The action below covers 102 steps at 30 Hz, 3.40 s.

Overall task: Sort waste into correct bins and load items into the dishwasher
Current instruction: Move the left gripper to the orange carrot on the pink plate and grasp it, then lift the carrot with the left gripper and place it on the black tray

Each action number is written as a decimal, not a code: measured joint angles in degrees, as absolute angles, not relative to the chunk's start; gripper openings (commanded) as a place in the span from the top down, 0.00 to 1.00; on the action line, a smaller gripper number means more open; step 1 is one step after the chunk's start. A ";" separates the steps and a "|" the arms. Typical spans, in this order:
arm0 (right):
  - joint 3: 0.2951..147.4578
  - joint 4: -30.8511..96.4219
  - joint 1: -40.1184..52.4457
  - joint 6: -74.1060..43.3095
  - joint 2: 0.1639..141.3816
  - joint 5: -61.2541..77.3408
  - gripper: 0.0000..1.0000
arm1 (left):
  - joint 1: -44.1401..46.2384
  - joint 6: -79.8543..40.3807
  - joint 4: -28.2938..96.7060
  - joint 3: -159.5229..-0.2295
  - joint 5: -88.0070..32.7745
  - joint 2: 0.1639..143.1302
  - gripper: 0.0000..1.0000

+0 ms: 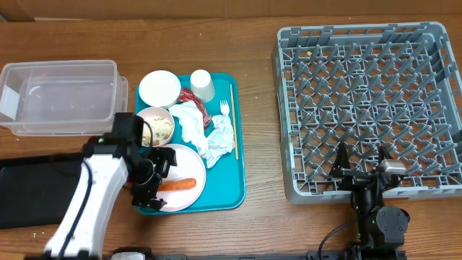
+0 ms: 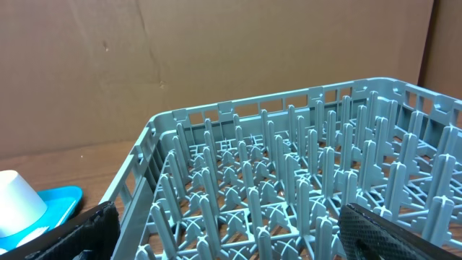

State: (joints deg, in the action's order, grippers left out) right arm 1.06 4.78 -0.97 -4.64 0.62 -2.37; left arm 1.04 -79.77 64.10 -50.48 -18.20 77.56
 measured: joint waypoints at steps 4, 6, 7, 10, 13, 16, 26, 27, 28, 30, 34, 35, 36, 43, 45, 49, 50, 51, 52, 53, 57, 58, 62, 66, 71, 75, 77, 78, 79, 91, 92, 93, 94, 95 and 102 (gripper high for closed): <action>1.06 4.78 -0.99 -4.64 0.62 -2.39 0.00 | 1.04 -80.49 63.11 -50.41 -17.96 84.01 0.00; 1.06 4.75 -0.97 -4.67 0.62 -2.39 0.00 | 1.08 -80.66 61.84 -50.26 -17.56 87.05 0.00; 1.06 4.78 -0.97 -4.67 0.62 -2.37 0.00 | 1.10 -80.64 61.12 -50.22 -17.32 88.09 0.00; 1.06 4.73 -0.97 -4.64 0.62 -2.39 0.00 | 1.17 -80.64 58.08 -50.22 -16.67 91.02 0.00; 1.06 4.75 -0.97 -4.64 0.62 -2.37 0.00 | 2.55 -80.64 55.07 -50.17 -15.66 92.55 0.00; 1.06 4.78 -0.99 -4.64 0.62 -2.39 0.00 | 3.38 -80.64 53.04 -50.17 -14.94 92.79 0.00; 1.06 4.78 -0.97 -4.64 0.62 -2.39 0.00 | 3.42 -80.49 48.27 -45.63 -15.33 92.20 0.00; 1.06 4.75 -0.99 -4.67 0.62 -2.39 0.00 | 3.40 -80.42 46.65 -44.69 -15.77 91.70 0.00; 1.06 4.75 -0.97 -4.67 0.62 -2.39 0.00 | 3.40 -80.44 44.69 -43.44 -16.51 91.05 0.00; 1.06 4.75 -0.97 -4.64 0.62 -2.39 0.00 | 3.40 -80.93 43.07 -42.13 -17.63 90.11 0.05; 1.06 4.75 -0.97 -4.67 0.62 -2.39 0.00 | 3.42 -81.97 42.35 -41.32 -18.92 89.89 0.30; 1.06 4.75 -0.97 -4.64 0.62 -2.39 0.00 | 3.42 -82.19 42.30 -41.21 -18.94 89.89 0.30; 1.06 4.78 -0.97 -4.64 0.62 -2.37 0.00 | 3.42 -82.17 42.26 -41.21 -18.94 89.89 0.36; 1.06 4.78 -0.99 -4.64 0.62 -2.39 0.00 | 3.42 -82.41 42.11 -41.21 -18.81 89.89 0.50; 1.06 4.78 -0.99 -4.67 0.62 -2.37 0.00 | 3.42 -82.37 42.09 -41.21 -18.65 89.89 0.56; 1.06 4.78 -0.97 -4.69 0.62 -2.37 0.00 | 3.42 -81.95 42.17 -41.28 -18.26 89.89 0.61; 1.06 4.75 -0.97 -4.64 0.62 -2.39 0.00 | 3.42 -81.78 42.37 -41.41 -18.13 89.89 0.61; 1.06 4.78 -0.97 -4.64 0.62 -2.37 0.00 | 3.42 -81.62 42.65 -41.58 -17.80 89.89 0.62; 1.06 4.78 -0.97 -4.64 0.62 -2.37 0.00 | 3.60 -81.23 43.44 -42.02 -16.80 89.91 0.63; 1.06 4.75 -0.97 -4.67 0.62 -2.37 0.00 | 3.68 -80.88 44.18 -42.48 -15.62 90.02 0.65; 1.06 4.75 -0.97 -4.67 0.62 -2.39 0.00 | 3.79 -80.23 49.34 -44.80 -9.69 90.80 0.74; 1.06 4.78 -0.97 -4.67 0.62 -2.37 0.00 | 3.79 -80.03 51.27 -45.58 -7.79 91.15 0.77; 1.06 4.78 -0.97 -4.67 0.62 -2.39 0.00 | 3.79 -79.22 53.93 -47.18 -3.22 92.29 0.71; 1.06 4.78 -0.97 -4.64 0.62 -2.37 0.00 | 3.79 -78.89 53.71 -47.27 -3.68 92.38 0.62; 1.06 4.75 -0.97 -4.67 0.62 -2.37 0.00 | 4.82 -78.43 52.80 -47.44 -7.49 92.38 0.43; 1.06 4.75 -0.99 -4.67 0.62 -2.37 0.00 | 6.04 -78.52 51.96 -47.53 -9.30 92.38 0.61; 1.06 4.78 -0.97 -4.62 0.62 -2.39 0.00 | 6.22 -78.19 51.86 -47.53 -9.32 92.42 0.69; 1.06 4.78 -0.97 -4.67 0.62 -2.37 0.00 | 6.31 -78.11 51.86 -47.53 -9.21 92.44 0.71; 1.06 4.75 -0.99 -4.67 0.62 -2.37 0.00 | 6.31 -78.04 51.94 -47.53 -9.13 92.51 0.73; 1.06 4.80 -0.99 -4.64 0.64 -2.37 0.00 | 6.31 -76.31 67.00 -55.57 -6.31 93.32 0.96; 1.06 4.75 -0.97 -4.64 0.62 -2.39 0.00 | 6.31 -75.85 69.30 -57.74 -5.96 93.36 0.96; 1.06 4.80 -0.99 -4.67 0.64 -2.39 0.00 | 6.31 -75.16 71.48 -60.18 -5.58 93.36 0.96; 1.06 4.78 -0.99 -4.67 0.62 -2.37 0.00 | 6.28 -74.35 73.95 -63.59 -5.08 93.36 0.96; 1.06 4.78 -0.97 -4.62 0.64 -2.37 0.00 | 6.26 -73.43 75.99 -66.30 -4.47 93.38 0.96; 1.06 4.78 -0.97 -4.64 0.62 -2.39 0.00 | -2.50 -68.07 84.88 -78.41 1.17 93.43 0.95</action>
State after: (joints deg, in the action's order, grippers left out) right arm 1.06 4.78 -0.97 -4.64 0.62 -2.39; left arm -2.50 -68.07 84.88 -78.41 1.17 93.43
